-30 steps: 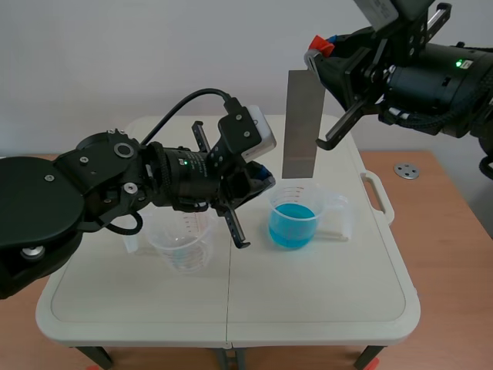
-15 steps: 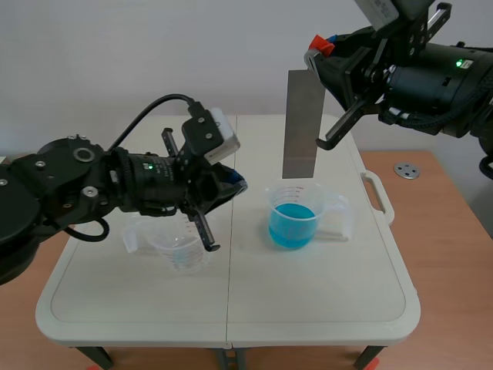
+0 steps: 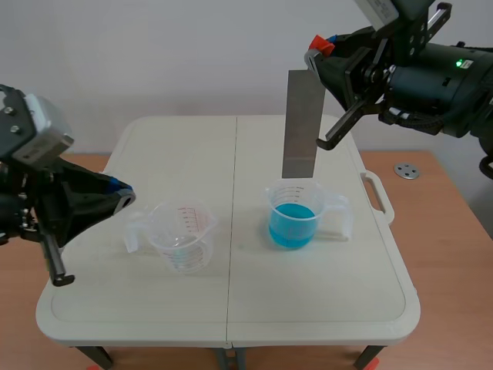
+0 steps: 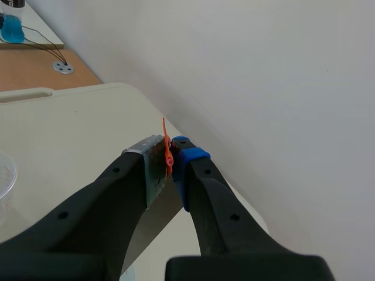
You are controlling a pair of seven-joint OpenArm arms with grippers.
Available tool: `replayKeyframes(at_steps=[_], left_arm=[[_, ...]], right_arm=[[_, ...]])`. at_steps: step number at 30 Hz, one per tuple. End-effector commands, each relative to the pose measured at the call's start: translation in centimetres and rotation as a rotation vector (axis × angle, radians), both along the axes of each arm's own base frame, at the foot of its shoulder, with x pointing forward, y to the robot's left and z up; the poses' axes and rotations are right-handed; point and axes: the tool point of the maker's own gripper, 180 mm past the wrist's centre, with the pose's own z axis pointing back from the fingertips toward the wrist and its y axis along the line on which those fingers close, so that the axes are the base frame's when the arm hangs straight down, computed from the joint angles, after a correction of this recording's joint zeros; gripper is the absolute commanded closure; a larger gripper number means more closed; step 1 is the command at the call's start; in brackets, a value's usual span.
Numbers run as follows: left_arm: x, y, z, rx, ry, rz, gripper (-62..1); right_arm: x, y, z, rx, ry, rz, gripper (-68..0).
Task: Hold the metal plate by the orange handle, dip it into the blue solution, take it out and point at it, then put the plate back in the beaker on the left.
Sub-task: 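Lower the plate into the blue solution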
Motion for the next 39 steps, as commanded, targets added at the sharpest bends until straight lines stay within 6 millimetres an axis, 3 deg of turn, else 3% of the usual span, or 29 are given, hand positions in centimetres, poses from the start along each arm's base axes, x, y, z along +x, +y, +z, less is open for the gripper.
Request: replayKeyframes(at_steps=[1, 9, 17, 21, 29, 39], left_arm=[[0.0, 1.4, 0.5, -0.017, -0.002, 0.051, -1.5], [-2.1, 8.7, 0.7, -0.013, 0.040, 0.270, -1.5], [-6.1, 12.9, 0.0, -0.041, 0.073, 0.424, -1.5], [-7.9, 13.5, -1.2, -0.031, 0.095, 0.476, -1.5], [-10.4, 12.6, -3.4, -0.026, 0.122, 0.521, -1.5], [-11.6, 11.7, -4.7, -0.006, 0.139, 0.528, -1.5]], right_arm=[[0.1, 0.0, 1.5, 0.018, -0.046, 0.006, -1.3], [0.2, -0.1, 0.9, 0.022, -0.028, 0.003, -1.3], [0.5, -0.4, -0.8, 0.030, 0.023, -0.004, -1.3], [0.7, -0.6, -1.8, 0.040, 0.049, -0.006, -1.3], [0.9, -0.9, -3.7, 0.070, 0.094, -0.005, -1.3], [0.9, -1.3, -6.0, 0.093, 0.144, -0.006, -1.3]])
